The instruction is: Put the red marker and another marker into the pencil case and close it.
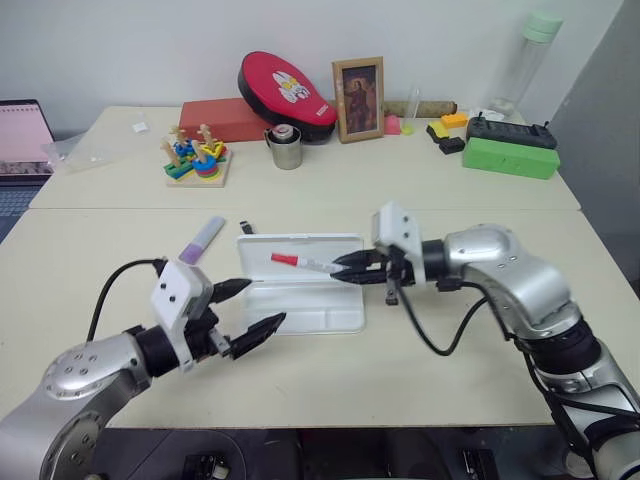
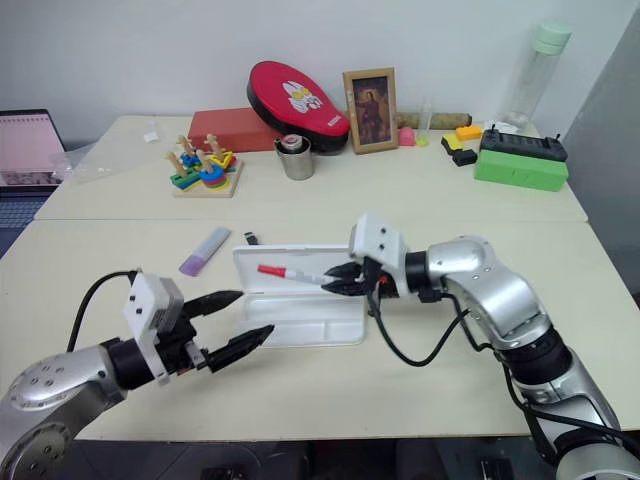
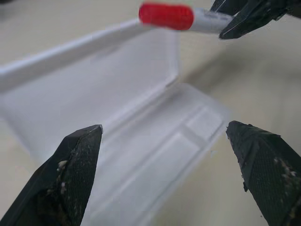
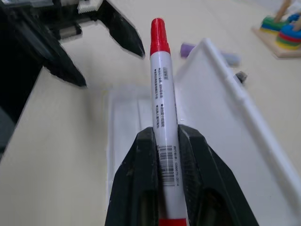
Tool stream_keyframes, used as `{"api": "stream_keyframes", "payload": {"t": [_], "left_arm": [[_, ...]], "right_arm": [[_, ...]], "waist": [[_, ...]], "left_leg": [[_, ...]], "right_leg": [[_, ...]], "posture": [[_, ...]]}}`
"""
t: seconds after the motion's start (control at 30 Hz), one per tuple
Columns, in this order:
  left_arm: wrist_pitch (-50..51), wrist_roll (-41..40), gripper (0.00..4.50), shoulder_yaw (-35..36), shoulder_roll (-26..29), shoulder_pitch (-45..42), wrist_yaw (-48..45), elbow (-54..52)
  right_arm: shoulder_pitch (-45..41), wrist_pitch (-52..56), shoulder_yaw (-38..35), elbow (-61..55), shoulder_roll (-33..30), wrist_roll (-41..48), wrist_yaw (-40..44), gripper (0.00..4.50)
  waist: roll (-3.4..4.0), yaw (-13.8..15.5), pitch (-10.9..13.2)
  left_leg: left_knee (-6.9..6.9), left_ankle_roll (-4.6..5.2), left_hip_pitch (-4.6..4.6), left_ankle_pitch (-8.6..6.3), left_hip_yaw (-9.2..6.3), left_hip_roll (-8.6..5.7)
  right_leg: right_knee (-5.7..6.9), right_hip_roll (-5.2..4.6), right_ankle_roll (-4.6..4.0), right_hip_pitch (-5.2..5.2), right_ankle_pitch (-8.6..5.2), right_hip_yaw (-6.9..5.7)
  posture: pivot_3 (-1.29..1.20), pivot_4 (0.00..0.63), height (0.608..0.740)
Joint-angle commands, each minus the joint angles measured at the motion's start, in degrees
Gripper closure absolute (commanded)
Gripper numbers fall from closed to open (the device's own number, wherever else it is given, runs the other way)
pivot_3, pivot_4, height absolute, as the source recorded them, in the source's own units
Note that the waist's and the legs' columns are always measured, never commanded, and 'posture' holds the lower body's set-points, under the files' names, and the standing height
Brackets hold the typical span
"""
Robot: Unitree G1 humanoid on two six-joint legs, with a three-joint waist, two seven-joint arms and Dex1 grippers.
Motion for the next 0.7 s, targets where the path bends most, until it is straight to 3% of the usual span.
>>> {"api": "stream_keyframes", "payload": {"t": [0.03,0.37,0.43,0.7], "left_arm": [[-4.25,2.19,0.0,3.86,0.42,1.38,-0.59,1.01],[-5.33,1.9,0.0,4.15,0.03,1.69,0.51,0.83],[-5.18,1.65,0.0,3.93,-0.27,1.41,1.05,0.57],[-4.0,-0.51,0.0,5.41,-2.4,-2.11,5.01,1.87]], "right_arm": [[-3.68,-9.26,5.07,9.61,3.23,-7.85,0.35,4.19],[-5.91,-16.79,6.67,19.76,8.85,-12.92,4.0,4.19],[-5.51,-16.43,6.16,18.86,9.01,-12.87,4.63,3.48],[-3.55,-12.39,1.88,12.76,7.58,-9.96,6.06,1.67]], "waist": [[-0.01,0.3,0.0],[-0.01,1.17,0.0],[-0.01,1.17,0.0],[-0.01,1.23,0.0]], "left_leg": [[0.0,0.02,-0.01,0.02,0.0,0.0],[-0.16,0.01,-0.05,0.01,0.0,0.0],[-0.16,0.01,-0.05,0.01,0.0,0.0],[-0.14,0.01,-0.05,0.01,-0.01,0.0]], "right_leg": [[0.0,0.0,-0.1,0.0,-0.05,0.0],[-0.05,0.0,-0.03,-0.04,0.2,-0.04],[-0.04,0.0,-0.03,-0.04,0.2,-0.03],[-0.03,0.0,-0.02,-0.03,0.21,-0.04]], "posture": [[0.0,0.15,0.74],[0.0,0.15,0.74],[0.0,0.15,0.74],[0.0,0.15,0.74]]}}
